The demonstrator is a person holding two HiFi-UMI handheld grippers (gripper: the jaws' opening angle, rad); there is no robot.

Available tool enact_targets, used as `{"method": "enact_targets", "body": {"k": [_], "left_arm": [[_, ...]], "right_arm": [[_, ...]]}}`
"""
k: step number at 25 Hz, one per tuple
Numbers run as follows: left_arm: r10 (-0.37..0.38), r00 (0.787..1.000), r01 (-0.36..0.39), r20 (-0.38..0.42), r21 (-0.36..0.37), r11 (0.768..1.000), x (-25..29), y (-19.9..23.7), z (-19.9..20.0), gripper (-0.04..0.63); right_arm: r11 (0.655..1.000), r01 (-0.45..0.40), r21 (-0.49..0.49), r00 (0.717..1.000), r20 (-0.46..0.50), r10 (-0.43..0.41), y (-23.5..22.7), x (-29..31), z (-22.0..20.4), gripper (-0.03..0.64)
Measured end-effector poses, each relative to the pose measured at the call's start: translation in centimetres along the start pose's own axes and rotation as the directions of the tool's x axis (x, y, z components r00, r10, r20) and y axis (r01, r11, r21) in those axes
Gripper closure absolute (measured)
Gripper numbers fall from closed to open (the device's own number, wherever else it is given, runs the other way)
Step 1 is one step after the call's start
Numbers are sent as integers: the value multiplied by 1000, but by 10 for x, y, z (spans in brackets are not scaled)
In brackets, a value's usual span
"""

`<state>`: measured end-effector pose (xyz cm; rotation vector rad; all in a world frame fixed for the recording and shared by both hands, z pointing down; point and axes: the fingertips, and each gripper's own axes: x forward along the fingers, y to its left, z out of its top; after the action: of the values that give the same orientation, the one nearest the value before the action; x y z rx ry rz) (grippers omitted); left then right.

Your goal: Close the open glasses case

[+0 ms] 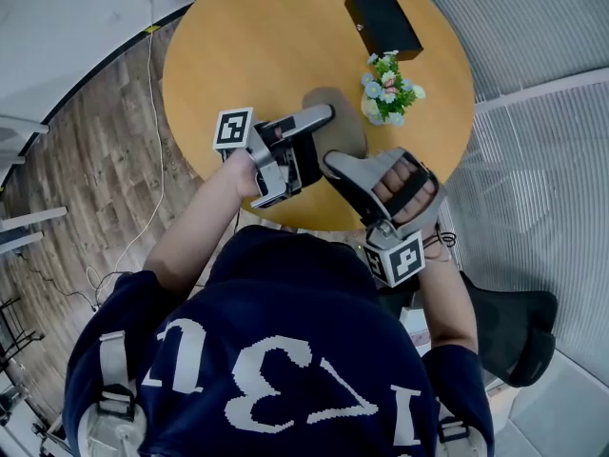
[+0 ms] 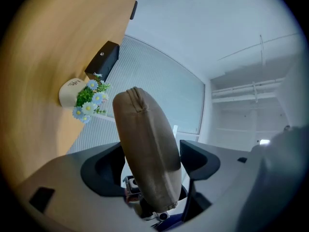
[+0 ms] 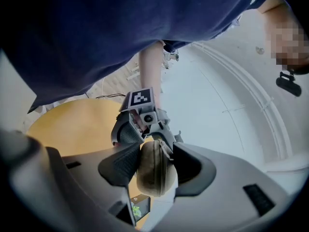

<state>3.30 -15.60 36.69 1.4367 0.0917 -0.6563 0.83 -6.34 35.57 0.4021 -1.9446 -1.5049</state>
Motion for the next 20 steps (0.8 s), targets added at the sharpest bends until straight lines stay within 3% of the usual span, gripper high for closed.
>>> {"method": "enact_targets", "body": {"k": [5, 6, 8, 9, 11, 13, 15, 16, 17, 20], "left_arm": [[-52, 998, 51, 26, 32, 998, 5, -13, 2, 258], [-52, 997, 49, 58, 52, 997, 6, -16, 7, 261], [-71, 987, 56, 141, 110, 992, 4, -27, 23, 291], [-86, 980, 60, 180, 147, 987, 3, -34, 32, 293], [-101, 970, 45, 222, 242, 969, -1, -51, 45, 295], [-91, 973, 10, 214, 352, 936, 0, -66, 48, 296], [-87, 976, -8, 198, 437, 899, 3, -81, 47, 296], [-88, 977, -13, 194, 468, 884, 5, -87, 46, 296], [-87, 977, -20, 194, 492, 871, 7, -92, 46, 296], [-72, 977, -45, 201, 526, 849, 9, -99, 43, 296]], "right_arm": [[1000, 19, -19, 1000, -14, -19, -8, -1, 0, 382], [999, 24, 23, 999, -23, -24, -11, 1, -3, 382], [977, 62, 205, 998, -24, -58, -22, -1, -10, 382], [942, 93, 323, 996, -20, -92, -30, -5, -13, 380], [818, 140, 559, 988, -27, -151, -46, -14, -23, 379], [622, 148, 769, 983, -45, -178, -56, -19, -37, 379], [388, 130, 913, 977, -50, -208, -62, -20, -48, 379], [309, 116, 944, 972, -45, -230, -66, -20, -51, 379], [277, 108, 955, 967, -36, -252, -70, -19, -51, 379], [309, 105, 945, 962, -18, -271, -72, -15, -42, 457]]}}
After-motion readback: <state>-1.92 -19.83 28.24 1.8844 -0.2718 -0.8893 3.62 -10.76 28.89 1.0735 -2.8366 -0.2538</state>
